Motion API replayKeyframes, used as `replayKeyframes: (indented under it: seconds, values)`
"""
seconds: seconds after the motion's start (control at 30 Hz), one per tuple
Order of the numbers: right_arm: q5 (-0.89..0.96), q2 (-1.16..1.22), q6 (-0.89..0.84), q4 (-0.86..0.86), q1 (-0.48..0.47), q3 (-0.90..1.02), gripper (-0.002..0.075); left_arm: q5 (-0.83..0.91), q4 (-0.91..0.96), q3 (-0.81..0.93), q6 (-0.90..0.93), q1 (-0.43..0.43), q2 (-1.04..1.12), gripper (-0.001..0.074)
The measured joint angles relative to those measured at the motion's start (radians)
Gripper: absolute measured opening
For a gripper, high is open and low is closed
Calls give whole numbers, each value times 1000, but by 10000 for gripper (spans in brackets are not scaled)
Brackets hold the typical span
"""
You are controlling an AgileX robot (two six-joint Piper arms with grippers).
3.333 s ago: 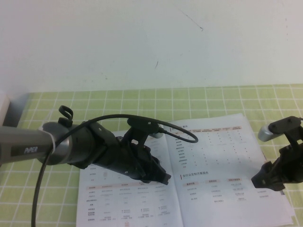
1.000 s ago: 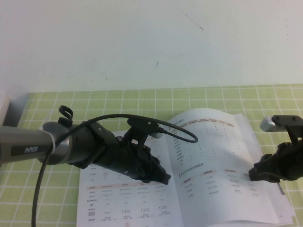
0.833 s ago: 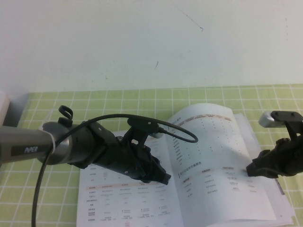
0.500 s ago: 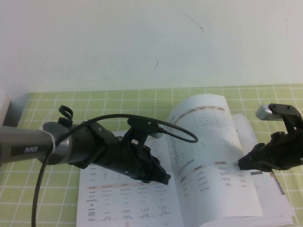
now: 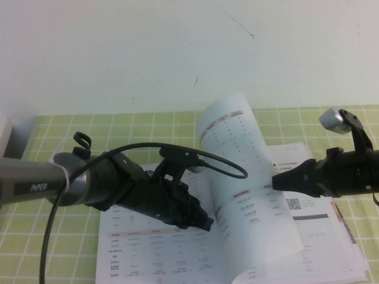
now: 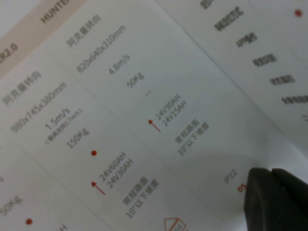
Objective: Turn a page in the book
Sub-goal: Open the closed book
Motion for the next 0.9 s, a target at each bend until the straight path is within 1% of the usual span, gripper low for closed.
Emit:
replayKeyframes:
  seconds: [0.4, 0.67, 0.9]
  values:
    - [155, 0, -89, 137, 0, 0, 228, -4, -2, 0, 0, 0, 0, -4]
    - [202, 0, -104, 160, 1, 0, 228, -4, -2, 0, 0, 0, 0, -4]
    - [234, 0, -148, 214, 59, -4, 228, -13, 6, 0, 0, 0, -2, -4]
